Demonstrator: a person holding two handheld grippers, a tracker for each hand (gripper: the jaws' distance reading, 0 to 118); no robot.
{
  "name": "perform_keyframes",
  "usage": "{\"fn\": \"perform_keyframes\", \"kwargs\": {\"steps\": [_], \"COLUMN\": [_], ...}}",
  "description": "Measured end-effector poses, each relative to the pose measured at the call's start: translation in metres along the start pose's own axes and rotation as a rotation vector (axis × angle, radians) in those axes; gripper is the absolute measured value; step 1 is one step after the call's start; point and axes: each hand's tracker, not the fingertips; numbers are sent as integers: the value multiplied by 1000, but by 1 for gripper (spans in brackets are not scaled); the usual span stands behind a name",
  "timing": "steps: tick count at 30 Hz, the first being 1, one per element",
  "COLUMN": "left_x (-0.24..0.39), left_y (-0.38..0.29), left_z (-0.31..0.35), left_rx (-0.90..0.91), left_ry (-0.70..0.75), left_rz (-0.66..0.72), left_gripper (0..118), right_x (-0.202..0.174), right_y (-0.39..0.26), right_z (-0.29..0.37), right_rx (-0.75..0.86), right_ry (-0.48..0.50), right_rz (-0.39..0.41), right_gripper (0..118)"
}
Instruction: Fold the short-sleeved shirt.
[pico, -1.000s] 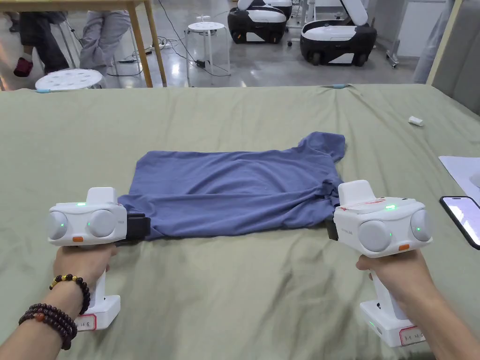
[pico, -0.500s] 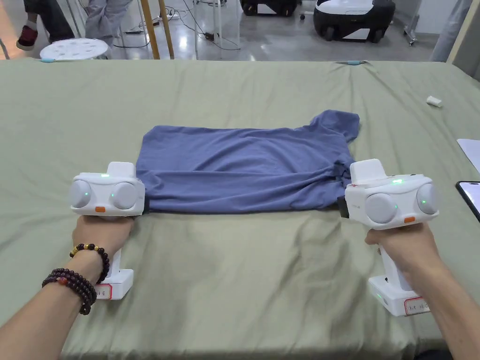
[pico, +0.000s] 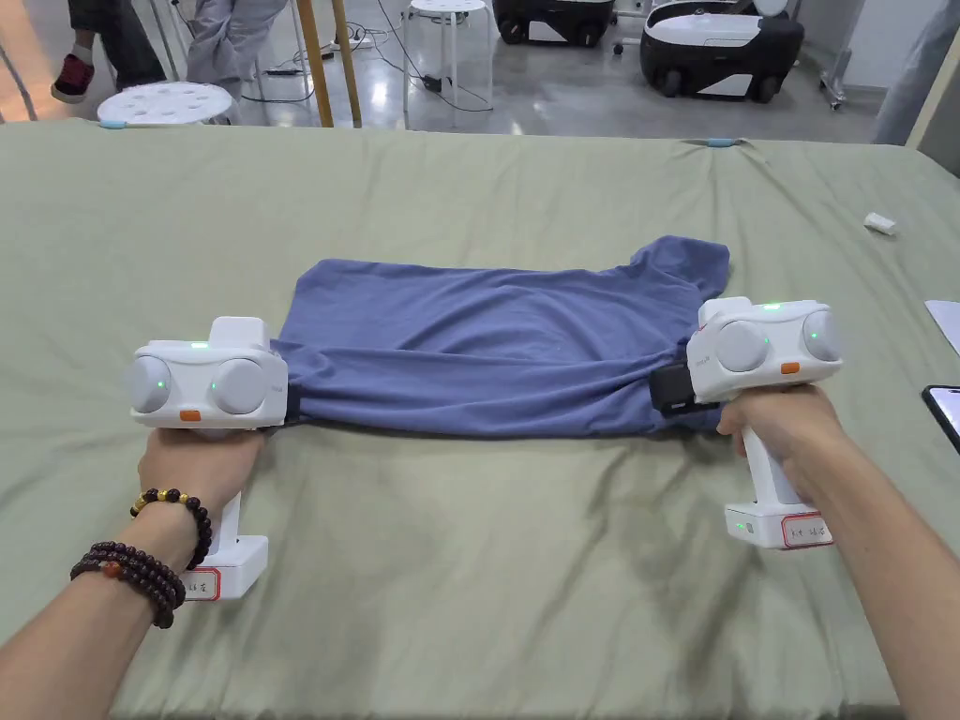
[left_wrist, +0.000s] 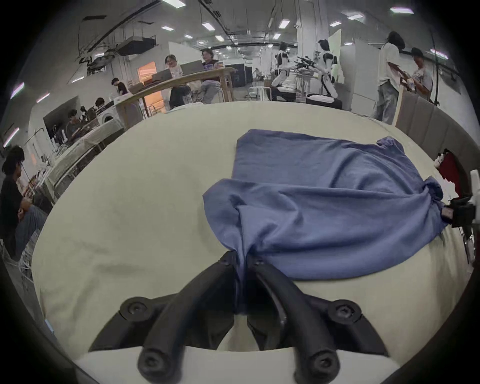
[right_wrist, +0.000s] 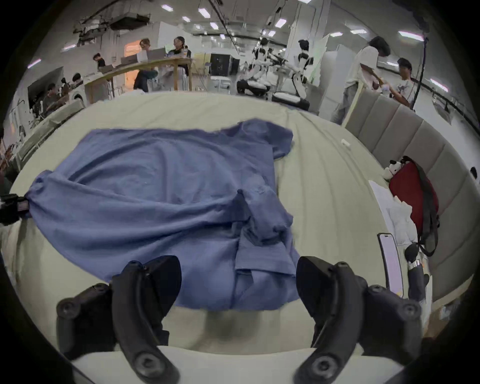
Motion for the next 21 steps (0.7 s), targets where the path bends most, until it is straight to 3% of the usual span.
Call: {"fn": "perform_keyframes", "kwargs": {"steps": [2,4,5,6,7,10,21], "left_x": [1,2,3,3,4,5,5], "left_y": [0,0,0,-1,-1,-3,-51], "left_z": [1,1,2,3,3,10,66], "left_rx": [3,9,13,16,19,25,49], "left_ry": [3,8,11,11,8,0,-3], "left_rz": [-10,-25,-30,-35,-41,-53,-119], "left_gripper": [5,5,5,5,4,4,4], "right_x": [-4,-8,-13,-17,-20,-25,-6], "right_y": [-5,-14,-16,-16,-17,-22,-75], "right_z": [-15,-20,-11,-4,2,13,49], "right_rx": [-80,-67,-42,-19,7,5,31], "right_ry": [1,46,20,-6,13,-1,11], "right_rz": [14,9,13,35,60,96,87], "right_gripper": [89,67,57,34,22,22,22]}}
